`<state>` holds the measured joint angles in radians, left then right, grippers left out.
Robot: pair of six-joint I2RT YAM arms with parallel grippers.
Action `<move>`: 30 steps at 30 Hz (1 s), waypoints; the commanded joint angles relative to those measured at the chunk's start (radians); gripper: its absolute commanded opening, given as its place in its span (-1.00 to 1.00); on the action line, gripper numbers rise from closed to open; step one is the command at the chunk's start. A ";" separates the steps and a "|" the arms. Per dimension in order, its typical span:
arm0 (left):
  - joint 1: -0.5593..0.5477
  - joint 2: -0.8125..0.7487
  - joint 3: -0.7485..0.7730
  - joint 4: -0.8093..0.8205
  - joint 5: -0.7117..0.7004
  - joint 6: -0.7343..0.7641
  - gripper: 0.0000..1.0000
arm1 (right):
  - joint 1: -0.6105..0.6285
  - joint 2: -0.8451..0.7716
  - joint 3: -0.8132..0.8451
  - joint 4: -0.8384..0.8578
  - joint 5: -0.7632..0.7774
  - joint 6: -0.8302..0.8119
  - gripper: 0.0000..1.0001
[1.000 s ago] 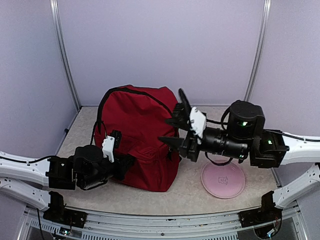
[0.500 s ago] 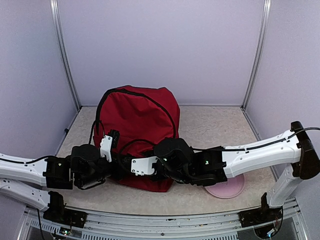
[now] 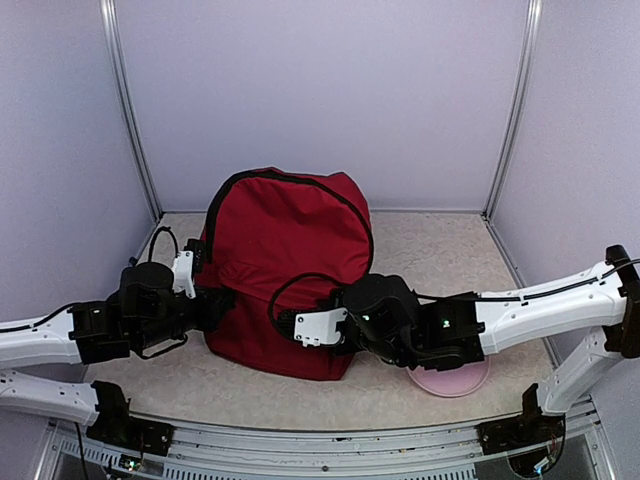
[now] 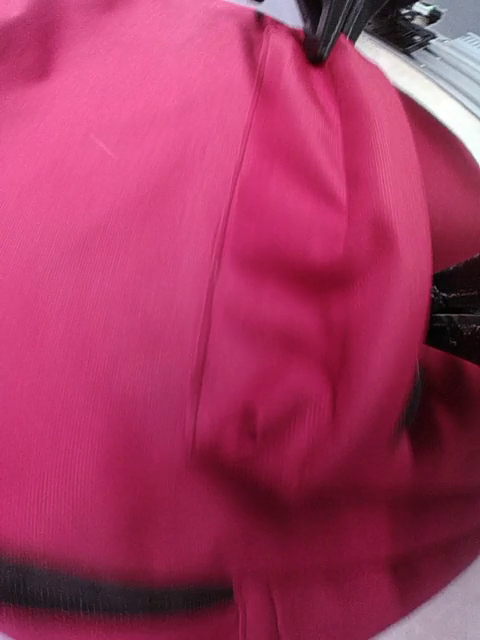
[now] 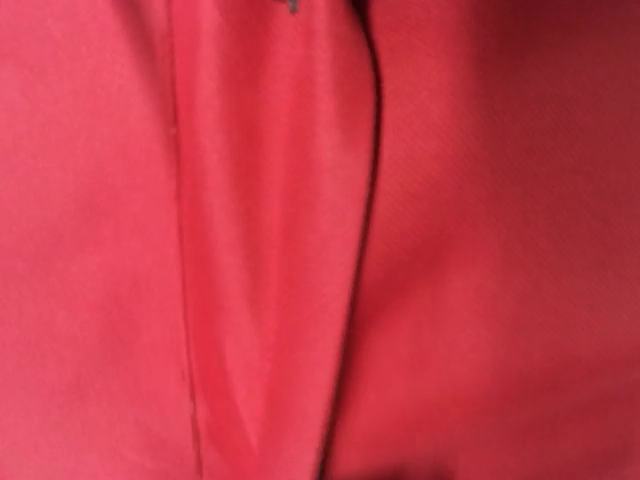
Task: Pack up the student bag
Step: Zip the lower front pocket of the bag in the student bag, then adjust the student bag at the center of the board.
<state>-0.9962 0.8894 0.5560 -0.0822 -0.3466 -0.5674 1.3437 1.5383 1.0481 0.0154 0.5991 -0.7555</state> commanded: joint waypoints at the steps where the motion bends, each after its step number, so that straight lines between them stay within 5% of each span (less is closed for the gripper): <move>1: 0.113 -0.062 -0.012 -0.121 -0.006 -0.039 -1.00 | -0.026 -0.096 -0.049 -0.131 0.125 0.058 -1.00; 7: 0.299 -0.159 -0.060 -0.167 0.070 -0.055 -1.00 | -0.031 -0.155 -0.081 -0.198 0.142 0.117 -1.00; 12: 0.319 -0.204 -0.060 -0.125 0.135 -0.017 -1.00 | -0.028 -0.186 -0.060 -0.218 0.120 0.157 -1.00; 19: 0.094 -0.196 0.088 -0.100 0.088 0.131 -1.00 | 0.021 -0.215 0.092 -0.277 -0.025 0.254 -1.00; 23: -0.027 -0.084 0.243 -0.149 0.073 0.177 -1.00 | 0.025 -0.313 0.140 -0.269 -0.246 0.341 -1.00; 30: -0.079 0.078 0.372 -0.134 0.130 0.195 -1.00 | 0.010 -0.464 0.061 -0.196 -0.418 0.442 -1.00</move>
<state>-1.0603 0.9268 0.8593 -0.2966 -0.2401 -0.4099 1.3586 1.1591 1.1076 -0.3313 0.2939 -0.3992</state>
